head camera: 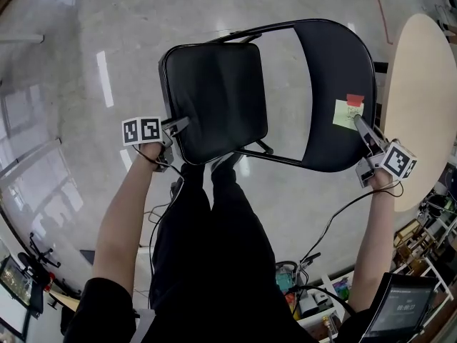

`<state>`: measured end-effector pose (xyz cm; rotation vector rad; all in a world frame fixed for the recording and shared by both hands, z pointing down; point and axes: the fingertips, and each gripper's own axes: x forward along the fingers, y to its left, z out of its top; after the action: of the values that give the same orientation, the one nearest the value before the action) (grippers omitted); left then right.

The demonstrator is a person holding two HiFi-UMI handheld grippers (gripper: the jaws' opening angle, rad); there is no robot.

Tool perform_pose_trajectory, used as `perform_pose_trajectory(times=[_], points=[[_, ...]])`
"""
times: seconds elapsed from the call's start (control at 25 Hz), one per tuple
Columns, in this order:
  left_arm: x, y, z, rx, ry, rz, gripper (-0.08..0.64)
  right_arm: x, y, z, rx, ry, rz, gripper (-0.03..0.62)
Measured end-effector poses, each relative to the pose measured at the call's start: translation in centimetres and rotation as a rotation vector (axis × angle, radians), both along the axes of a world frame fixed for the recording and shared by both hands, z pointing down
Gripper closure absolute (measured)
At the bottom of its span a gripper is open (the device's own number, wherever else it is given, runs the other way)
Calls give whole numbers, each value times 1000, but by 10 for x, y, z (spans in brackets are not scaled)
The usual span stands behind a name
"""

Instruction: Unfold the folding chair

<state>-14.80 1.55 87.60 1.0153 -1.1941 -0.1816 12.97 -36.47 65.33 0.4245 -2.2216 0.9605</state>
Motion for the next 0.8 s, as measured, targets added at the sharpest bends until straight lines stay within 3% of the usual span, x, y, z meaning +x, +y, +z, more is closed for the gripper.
perform_pose_trajectory(times=[0.48,0.64,0.8], points=[[-7,11,7,-16,6,-11,296,-9,4,1,-30,-53,-32,476],[-11,21,6,-26,8,-9,296,2,1,13,-28,-25,-12,476],[-16,22,9,-28,3,-19,293,-16,4,7,-25,-82,-80,472]])
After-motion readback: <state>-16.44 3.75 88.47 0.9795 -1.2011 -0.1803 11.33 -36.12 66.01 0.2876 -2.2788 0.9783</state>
